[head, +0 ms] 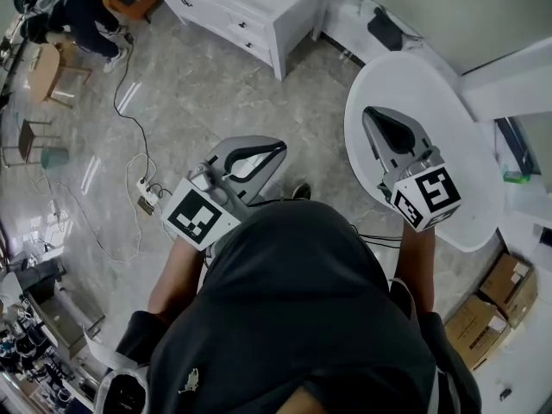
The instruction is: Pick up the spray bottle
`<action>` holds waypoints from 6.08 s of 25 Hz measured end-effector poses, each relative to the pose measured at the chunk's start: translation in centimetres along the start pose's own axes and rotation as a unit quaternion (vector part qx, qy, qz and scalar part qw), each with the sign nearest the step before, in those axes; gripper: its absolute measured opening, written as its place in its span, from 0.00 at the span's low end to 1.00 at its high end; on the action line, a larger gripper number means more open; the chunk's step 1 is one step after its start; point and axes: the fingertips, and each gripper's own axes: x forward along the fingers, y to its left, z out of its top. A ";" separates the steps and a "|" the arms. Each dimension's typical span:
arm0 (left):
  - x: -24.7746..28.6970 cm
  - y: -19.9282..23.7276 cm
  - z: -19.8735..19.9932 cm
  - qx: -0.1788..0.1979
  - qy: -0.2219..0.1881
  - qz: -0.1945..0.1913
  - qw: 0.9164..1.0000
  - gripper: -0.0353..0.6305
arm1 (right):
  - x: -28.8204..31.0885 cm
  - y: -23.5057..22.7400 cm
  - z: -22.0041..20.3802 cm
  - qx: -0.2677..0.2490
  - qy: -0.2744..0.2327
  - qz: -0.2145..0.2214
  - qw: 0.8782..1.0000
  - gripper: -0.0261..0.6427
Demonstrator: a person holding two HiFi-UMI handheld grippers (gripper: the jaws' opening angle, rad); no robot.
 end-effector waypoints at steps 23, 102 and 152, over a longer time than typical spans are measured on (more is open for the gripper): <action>-4.6 9.7 -1.4 0.024 -0.016 -0.073 0.997 0.06 | 7.4 2.7 3.4 0.011 0.021 -0.076 0.997 0.05; 2.3 39.4 -2.0 0.002 -0.032 -0.095 0.995 0.06 | 32.0 -10.5 11.1 0.007 0.054 -0.085 0.995 0.05; 16.6 50.9 0.4 0.001 0.012 -0.087 0.996 0.06 | 39.8 -29.2 11.5 0.049 0.047 -0.081 0.994 0.05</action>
